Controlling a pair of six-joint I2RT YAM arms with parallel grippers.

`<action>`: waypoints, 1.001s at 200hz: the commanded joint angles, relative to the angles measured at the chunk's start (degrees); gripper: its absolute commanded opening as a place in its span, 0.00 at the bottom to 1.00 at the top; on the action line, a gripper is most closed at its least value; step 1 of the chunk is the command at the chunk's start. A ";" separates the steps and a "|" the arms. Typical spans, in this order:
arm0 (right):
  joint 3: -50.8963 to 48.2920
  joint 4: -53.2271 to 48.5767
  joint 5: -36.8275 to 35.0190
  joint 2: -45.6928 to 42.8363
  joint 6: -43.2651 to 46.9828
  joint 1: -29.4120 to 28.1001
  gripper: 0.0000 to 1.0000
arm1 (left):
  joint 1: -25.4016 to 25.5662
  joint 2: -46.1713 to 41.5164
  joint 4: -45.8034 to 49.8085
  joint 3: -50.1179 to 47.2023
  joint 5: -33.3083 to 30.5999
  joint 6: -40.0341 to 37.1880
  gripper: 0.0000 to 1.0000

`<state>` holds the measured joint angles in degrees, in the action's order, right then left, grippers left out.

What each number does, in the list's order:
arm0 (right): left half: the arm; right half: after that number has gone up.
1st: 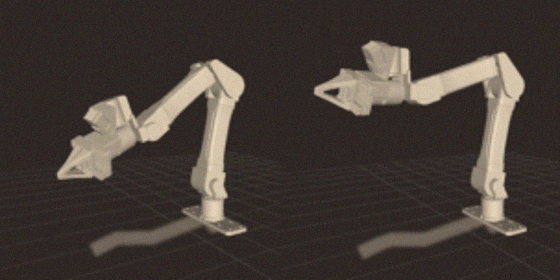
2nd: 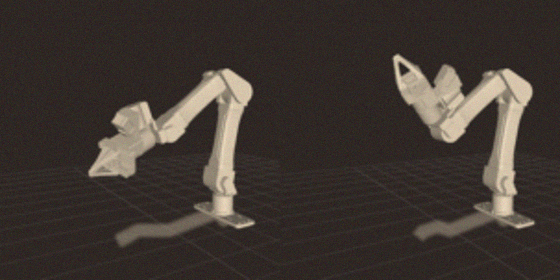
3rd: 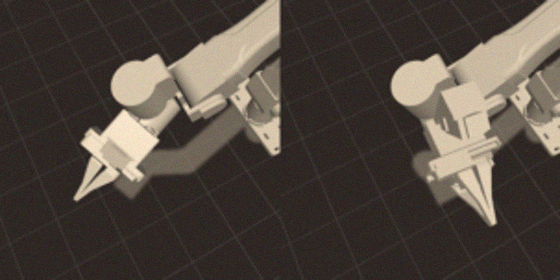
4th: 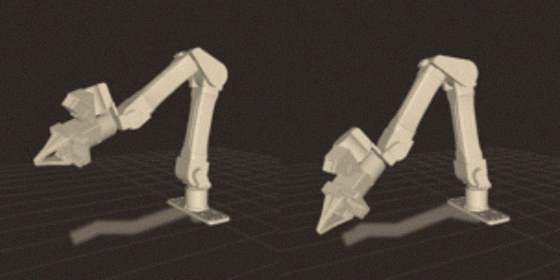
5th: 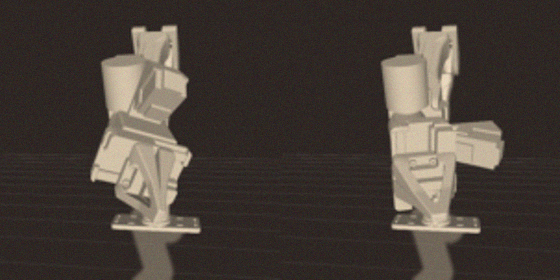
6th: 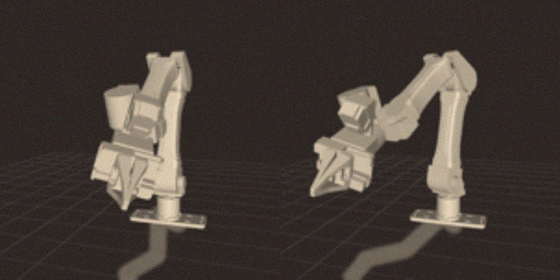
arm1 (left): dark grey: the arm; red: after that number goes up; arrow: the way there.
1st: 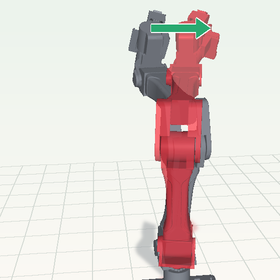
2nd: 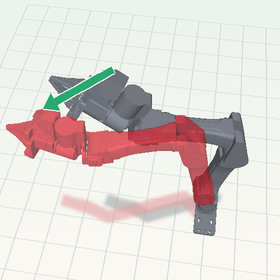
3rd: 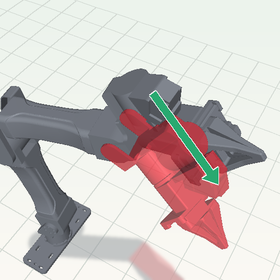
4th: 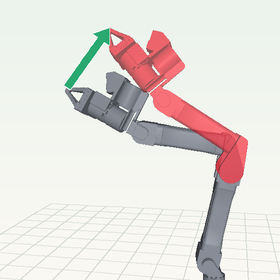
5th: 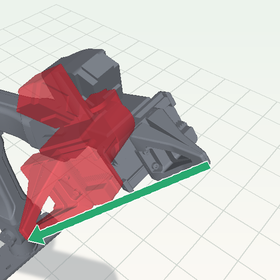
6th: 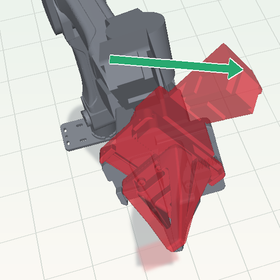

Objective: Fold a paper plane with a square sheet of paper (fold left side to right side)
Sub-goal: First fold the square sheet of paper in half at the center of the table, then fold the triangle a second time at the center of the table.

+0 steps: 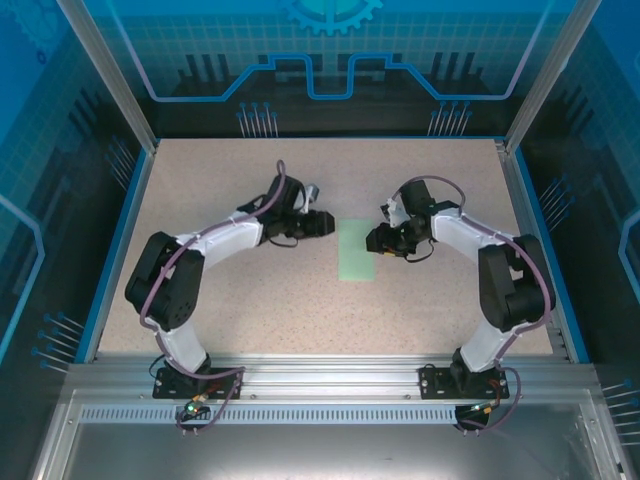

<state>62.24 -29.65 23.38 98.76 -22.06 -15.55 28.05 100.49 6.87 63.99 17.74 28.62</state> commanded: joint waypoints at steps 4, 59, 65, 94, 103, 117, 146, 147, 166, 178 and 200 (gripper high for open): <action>2.68 -1.64 1.09 4.16 -1.46 0.68 0.45 | 4.36 -3.25 -4.75 -6.11 -5.37 1.03 0.51; 8.77 -2.53 -3.59 10.62 -2.24 0.96 0.46 | 9.01 4.07 -7.58 -5.27 -2.05 5.47 0.50; 9.29 -2.67 -3.84 11.15 -2.24 0.93 0.46 | 9.20 4.95 -7.58 -4.53 -1.59 5.60 0.50; 10.36 -3.22 -3.87 12.67 -2.42 0.92 0.47 | 10.05 7.82 -6.05 -1.84 -1.27 4.98 0.49; 10.14 -3.23 -3.97 12.55 -2.54 0.92 0.47 | 10.17 8.38 -5.52 -1.50 -1.46 4.87 0.49; 9.72 -3.43 -3.95 12.16 -2.62 0.96 0.47 | 10.23 9.00 -5.50 -1.50 -1.64 4.95 0.49; 8.16 -3.66 -3.86 10.77 -2.63 0.78 0.48 | 10.27 10.06 -5.63 -1.58 -1.48 5.13 0.49; 8.16 -3.66 -3.86 10.77 -2.63 0.78 0.48 | 10.31 10.07 -5.59 -1.58 -1.48 5.13 0.49; 7.31 -3.84 -3.78 10.24 -2.44 0.64 0.49 | 10.28 10.34 -5.40 -1.77 -1.68 5.17 0.49; 6.96 -4.01 -3.92 10.08 -2.44 0.70 0.50 | 10.33 10.34 -5.14 -1.85 -1.96 5.08 0.49; 6.76 -4.49 -3.45 10.08 -2.53 0.50 0.50 | 10.29 10.08 -5.10 -2.28 -2.00 5.04 0.49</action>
<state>69.65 -32.05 19.81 110.28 -24.16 -15.31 37.85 109.56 0.97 61.01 15.40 33.15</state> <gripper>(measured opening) 0.499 0.489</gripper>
